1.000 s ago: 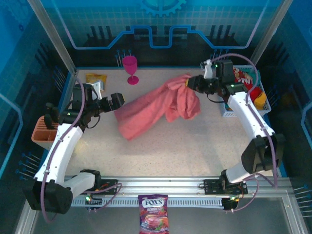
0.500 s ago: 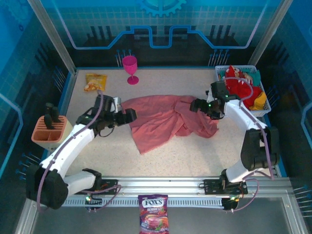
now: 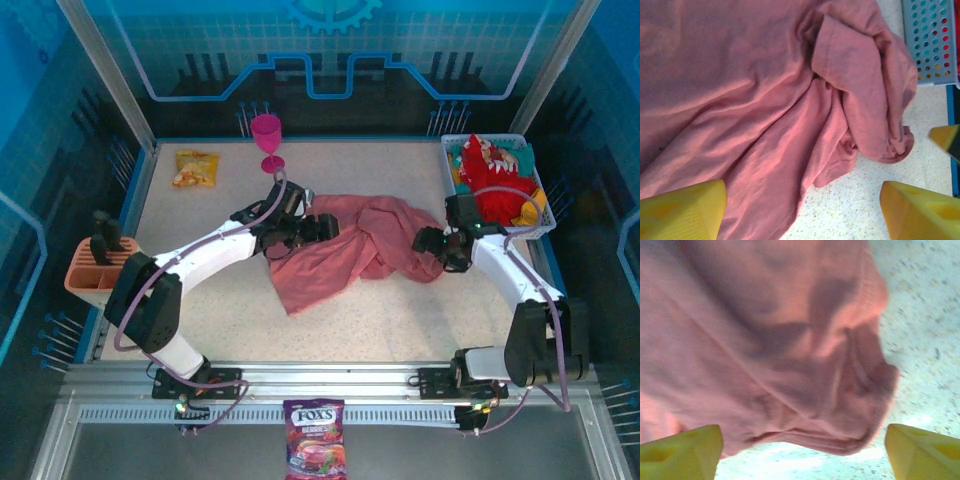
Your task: Fold and stack the t-shirts
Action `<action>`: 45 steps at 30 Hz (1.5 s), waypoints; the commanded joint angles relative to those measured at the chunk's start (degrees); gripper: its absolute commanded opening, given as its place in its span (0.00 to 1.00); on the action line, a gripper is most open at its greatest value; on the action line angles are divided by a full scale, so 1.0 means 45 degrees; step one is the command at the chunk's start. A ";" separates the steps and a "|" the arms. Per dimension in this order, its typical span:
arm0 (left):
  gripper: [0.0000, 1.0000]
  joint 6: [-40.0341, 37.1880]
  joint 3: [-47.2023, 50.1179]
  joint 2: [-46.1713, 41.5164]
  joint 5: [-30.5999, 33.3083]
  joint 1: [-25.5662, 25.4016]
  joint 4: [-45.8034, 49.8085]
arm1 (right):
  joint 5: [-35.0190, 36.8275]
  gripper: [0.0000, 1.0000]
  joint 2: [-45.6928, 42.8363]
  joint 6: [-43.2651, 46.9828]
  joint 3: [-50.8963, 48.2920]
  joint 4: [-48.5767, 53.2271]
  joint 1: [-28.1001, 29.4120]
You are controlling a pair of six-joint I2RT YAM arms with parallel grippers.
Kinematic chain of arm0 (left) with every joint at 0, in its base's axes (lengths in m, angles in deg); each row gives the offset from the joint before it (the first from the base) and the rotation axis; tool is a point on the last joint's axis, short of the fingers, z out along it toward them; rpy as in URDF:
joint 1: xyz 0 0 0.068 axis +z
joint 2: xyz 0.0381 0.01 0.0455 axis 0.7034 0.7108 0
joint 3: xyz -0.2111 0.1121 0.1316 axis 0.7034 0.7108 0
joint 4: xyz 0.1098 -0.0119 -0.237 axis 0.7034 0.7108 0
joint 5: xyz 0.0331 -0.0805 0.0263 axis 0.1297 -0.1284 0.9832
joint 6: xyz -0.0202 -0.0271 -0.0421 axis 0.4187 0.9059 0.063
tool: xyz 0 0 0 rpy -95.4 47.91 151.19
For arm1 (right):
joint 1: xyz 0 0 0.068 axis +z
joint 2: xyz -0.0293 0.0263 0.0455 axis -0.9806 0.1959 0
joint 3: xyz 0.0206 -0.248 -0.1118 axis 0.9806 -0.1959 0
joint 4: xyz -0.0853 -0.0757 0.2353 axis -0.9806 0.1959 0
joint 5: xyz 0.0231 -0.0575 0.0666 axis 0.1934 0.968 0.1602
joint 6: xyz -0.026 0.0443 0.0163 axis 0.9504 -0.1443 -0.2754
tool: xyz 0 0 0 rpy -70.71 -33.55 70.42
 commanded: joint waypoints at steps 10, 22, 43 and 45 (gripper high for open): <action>0.82 -0.0820 0.0507 -0.1796 0.0907 0.0172 0.1220 | -0.2001 0.52 0.1487 -0.1010 -0.1317 -0.1976 -0.1643; 0.81 -0.2200 -0.0510 -0.1055 -0.1314 -0.0420 0.0359 | -0.3598 0.00 -0.0375 0.0332 0.3082 -0.0384 -0.0747; 0.80 -0.5032 -0.2947 0.1489 0.0540 -0.2736 0.0825 | -0.3757 0.00 0.0351 -0.0921 0.5937 0.0131 0.1219; 0.80 -0.4994 -0.3891 0.2172 0.0270 -0.2963 0.0763 | -0.3903 0.00 0.0623 -0.0922 0.6731 0.0446 0.1450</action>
